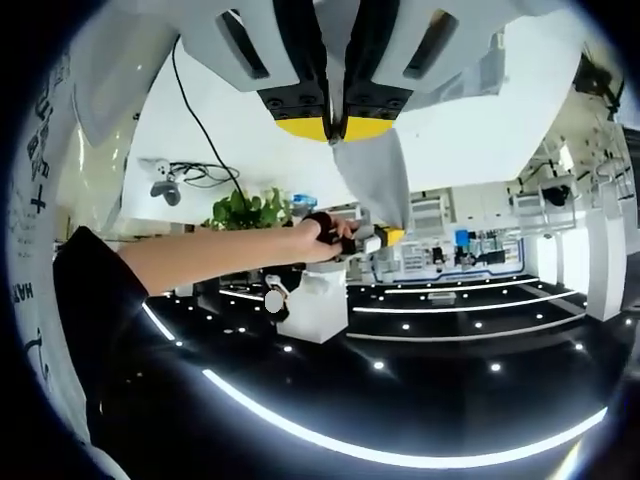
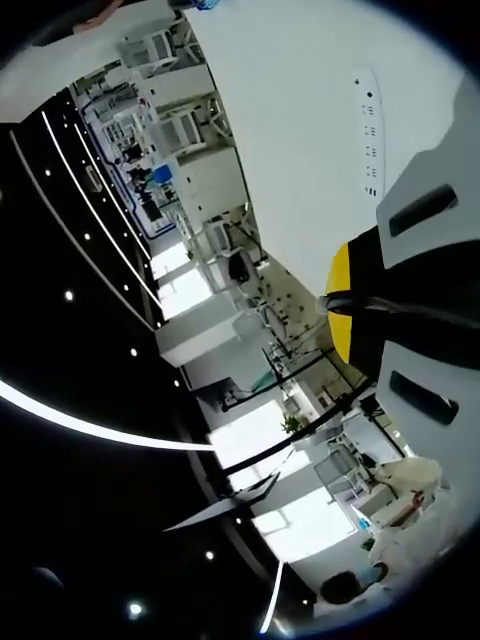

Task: Fold the towel on the table until its edges align and the towel forms a compact rectangular stack.

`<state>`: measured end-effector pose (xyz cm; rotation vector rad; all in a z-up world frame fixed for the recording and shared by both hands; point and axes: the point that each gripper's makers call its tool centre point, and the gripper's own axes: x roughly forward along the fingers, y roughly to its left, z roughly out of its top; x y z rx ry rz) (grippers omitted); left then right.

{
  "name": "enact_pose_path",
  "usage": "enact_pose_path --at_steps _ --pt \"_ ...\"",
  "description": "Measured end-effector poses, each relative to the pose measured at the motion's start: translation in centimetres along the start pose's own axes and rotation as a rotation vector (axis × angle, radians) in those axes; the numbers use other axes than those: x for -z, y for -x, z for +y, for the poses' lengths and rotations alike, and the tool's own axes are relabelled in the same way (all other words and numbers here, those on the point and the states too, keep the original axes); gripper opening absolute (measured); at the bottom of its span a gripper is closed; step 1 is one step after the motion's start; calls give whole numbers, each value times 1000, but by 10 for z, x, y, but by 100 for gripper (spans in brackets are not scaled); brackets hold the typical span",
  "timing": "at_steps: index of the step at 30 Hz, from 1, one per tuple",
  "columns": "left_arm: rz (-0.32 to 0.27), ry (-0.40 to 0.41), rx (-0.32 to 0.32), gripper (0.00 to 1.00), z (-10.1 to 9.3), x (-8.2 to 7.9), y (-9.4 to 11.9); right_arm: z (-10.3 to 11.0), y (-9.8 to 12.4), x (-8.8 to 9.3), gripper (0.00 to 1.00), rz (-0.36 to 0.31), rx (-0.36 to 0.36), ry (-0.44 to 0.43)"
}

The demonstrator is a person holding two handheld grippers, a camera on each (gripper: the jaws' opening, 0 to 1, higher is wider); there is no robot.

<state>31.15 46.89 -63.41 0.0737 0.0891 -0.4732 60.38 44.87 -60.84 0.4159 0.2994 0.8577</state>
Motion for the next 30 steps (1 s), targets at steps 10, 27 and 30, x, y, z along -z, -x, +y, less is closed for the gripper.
enact_pose_path --at_steps 10,27,30 --pt "22 38 -84 4 25 16 14 12 -20 22 2 40 -23 3" --pt "86 121 -254 4 65 62 36 18 -53 64 2 115 -39 -7" --pt "89 131 -287 4 73 68 42 21 -60 71 2 126 -47 -15"
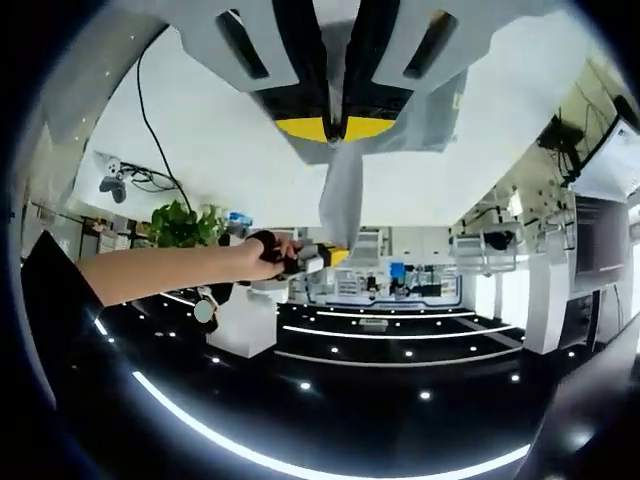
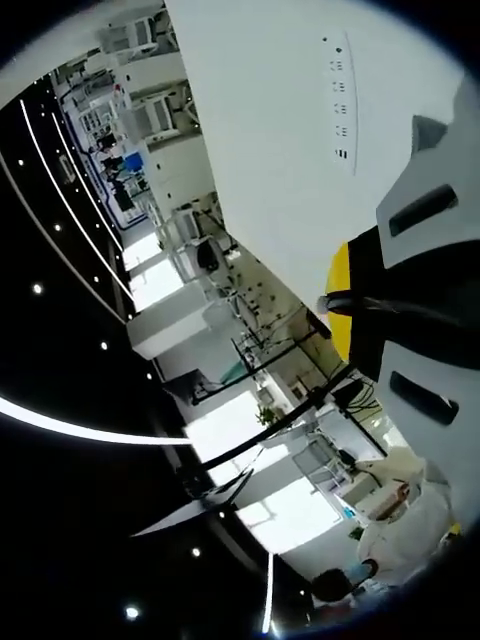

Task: Fold the towel on the table until its edges align and the towel forms a compact rectangular stack.

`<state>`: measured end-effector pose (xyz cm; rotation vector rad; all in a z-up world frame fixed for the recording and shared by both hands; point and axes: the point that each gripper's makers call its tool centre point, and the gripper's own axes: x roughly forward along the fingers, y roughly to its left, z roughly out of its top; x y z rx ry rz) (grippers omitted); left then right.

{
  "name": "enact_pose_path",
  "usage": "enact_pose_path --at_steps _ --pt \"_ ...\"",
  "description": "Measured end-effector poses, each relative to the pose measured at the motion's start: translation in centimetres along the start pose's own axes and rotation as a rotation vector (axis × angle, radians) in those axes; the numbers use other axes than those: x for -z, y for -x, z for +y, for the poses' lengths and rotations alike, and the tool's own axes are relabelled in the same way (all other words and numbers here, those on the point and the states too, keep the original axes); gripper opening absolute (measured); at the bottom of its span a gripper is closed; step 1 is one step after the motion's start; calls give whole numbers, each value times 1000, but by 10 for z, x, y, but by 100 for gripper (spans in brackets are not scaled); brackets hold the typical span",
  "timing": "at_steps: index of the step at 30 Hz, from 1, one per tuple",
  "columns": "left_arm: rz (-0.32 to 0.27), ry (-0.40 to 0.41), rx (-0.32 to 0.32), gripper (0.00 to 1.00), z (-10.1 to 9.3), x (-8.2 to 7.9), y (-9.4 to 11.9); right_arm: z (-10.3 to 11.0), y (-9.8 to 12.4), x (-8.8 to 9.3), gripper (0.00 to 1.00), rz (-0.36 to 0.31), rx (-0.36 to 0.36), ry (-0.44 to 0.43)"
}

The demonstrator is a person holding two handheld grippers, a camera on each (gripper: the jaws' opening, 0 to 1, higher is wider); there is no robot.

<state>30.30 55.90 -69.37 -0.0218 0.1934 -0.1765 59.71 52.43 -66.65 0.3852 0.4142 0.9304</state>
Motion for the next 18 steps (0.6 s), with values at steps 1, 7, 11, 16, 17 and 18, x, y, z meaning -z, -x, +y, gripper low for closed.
enact_pose_path --at_steps 1,7,11,16,17,18 --pt "-1 2 -7 4 2 1 1 1 -3 2 2 3 -3 -2" --pt "-22 28 -50 4 15 -3 7 12 -11 -2 2 1 -25 11" --pt "-43 29 -69 4 20 -8 10 17 -15 -6 2 -4 -35 21" --pt "-53 33 -99 4 28 -7 13 22 -21 -2 2 -1 -39 33" --pt "-52 24 -115 4 31 -6 15 20 -22 -1 2 -4 -19 45" --pt "-47 -42 -138 4 35 -6 17 21 -25 1 2 -3 -18 50"
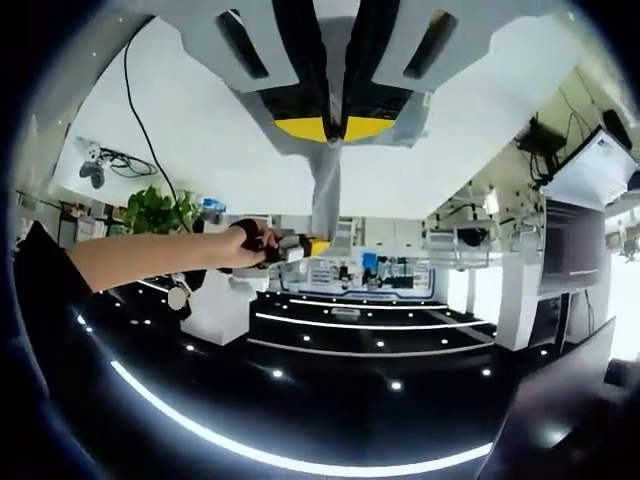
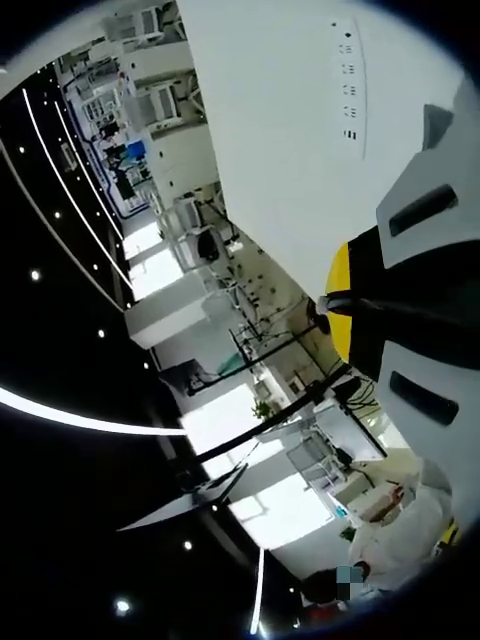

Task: Fold the towel on the table until its edges align and the towel forms a compact rectangular stack.

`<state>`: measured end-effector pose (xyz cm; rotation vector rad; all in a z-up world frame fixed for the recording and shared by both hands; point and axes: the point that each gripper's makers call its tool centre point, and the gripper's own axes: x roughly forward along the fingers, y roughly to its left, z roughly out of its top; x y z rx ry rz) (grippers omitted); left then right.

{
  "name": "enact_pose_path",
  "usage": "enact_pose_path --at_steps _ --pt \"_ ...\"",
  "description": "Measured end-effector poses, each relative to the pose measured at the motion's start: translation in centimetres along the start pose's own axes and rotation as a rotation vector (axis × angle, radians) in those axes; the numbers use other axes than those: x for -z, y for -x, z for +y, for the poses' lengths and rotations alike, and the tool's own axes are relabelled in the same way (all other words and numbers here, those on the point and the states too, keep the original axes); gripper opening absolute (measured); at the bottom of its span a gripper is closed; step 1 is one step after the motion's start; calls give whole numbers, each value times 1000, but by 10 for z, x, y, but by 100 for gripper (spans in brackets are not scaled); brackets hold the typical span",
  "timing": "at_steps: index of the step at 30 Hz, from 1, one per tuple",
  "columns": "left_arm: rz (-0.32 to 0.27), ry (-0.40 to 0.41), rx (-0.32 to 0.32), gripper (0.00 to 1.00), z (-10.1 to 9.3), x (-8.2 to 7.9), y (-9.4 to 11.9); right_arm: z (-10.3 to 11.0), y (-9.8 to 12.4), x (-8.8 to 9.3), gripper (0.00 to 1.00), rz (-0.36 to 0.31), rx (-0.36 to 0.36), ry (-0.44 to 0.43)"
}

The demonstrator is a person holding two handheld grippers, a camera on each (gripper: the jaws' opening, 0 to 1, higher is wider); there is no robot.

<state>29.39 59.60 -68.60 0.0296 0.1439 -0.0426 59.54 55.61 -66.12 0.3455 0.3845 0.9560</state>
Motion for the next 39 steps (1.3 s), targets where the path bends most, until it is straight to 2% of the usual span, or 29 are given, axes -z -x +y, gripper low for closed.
enact_pose_path --at_steps 1,4,6,12,14,17,22,23,29,32,39 --pt "7 -9 -6 4 -1 1 1 1 -2 1 2 0 -2 -1" --pt "16 34 -2 4 0 8 0 4 -10 9 2 13 -12 6" --pt "38 55 -25 4 4 17 -1 4 -16 16 2 32 -11 9" --pt "34 108 -110 4 22 30 2 6 -37 34 2 56 -12 5" --pt "38 85 -127 4 27 35 1 6 -45 43 2 72 -3 4" --pt "47 112 -152 4 35 44 -1 6 -56 54 2 83 5 2" --pt "75 153 -195 4 48 62 -2 1 -74 73 2 116 30 -7" --pt "76 167 -204 4 56 71 -4 0 -79 78 2 118 44 -19" --pt "93 233 -250 4 74 90 -4 -3 -100 94 2 144 59 -15" --pt "123 230 -256 4 78 101 -5 -5 -110 101 2 165 57 -6" --pt "150 277 -296 4 92 123 -6 -9 -129 124 2 206 75 0"
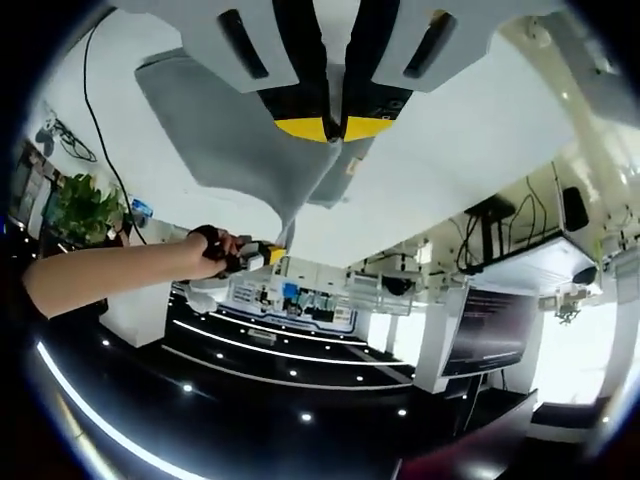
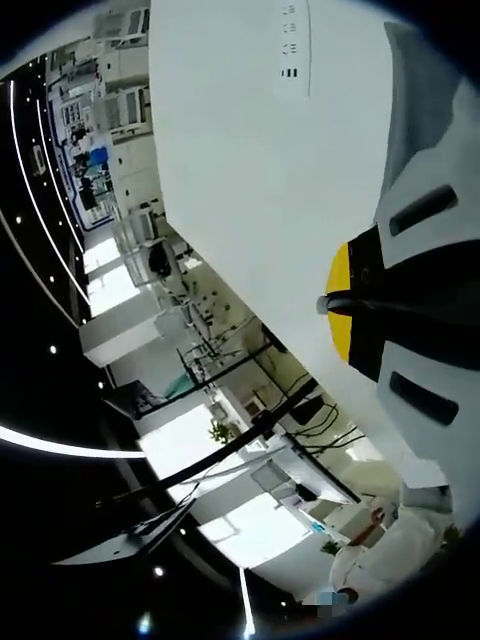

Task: Fold the towel on the table until its edges align and the towel forms a compact rectangular stack.

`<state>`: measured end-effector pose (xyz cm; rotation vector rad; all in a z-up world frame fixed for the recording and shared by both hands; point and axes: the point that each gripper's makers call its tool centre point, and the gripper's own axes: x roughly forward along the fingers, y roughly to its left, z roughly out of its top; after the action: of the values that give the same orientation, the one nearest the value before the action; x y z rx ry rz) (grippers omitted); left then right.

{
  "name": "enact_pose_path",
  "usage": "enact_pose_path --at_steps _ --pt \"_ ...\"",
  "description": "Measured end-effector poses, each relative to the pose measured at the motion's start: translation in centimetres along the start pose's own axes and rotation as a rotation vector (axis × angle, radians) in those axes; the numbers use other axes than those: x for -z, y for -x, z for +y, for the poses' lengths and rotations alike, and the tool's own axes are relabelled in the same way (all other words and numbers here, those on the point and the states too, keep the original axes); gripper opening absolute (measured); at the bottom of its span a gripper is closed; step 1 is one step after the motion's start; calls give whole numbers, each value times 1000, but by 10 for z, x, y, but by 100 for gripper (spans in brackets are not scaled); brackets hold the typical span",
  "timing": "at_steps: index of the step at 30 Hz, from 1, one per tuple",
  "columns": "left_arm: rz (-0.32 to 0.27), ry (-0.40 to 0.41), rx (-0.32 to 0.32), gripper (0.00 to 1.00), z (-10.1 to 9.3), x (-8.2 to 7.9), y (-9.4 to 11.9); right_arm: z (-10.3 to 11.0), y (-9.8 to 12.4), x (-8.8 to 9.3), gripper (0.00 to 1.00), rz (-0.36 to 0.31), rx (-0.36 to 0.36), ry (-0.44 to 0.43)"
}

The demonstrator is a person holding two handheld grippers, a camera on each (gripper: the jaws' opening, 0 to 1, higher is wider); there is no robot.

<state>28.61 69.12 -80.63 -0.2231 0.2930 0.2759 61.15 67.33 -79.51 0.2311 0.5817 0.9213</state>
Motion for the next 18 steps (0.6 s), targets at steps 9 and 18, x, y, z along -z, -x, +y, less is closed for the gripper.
enact_pose_path --at_steps 9,18 --pt "45 40 -30 4 15 25 -13 0 -26 18 2 38 12 10" --pt "103 46 -42 4 29 48 -25 1 -50 38 3 71 16 35"
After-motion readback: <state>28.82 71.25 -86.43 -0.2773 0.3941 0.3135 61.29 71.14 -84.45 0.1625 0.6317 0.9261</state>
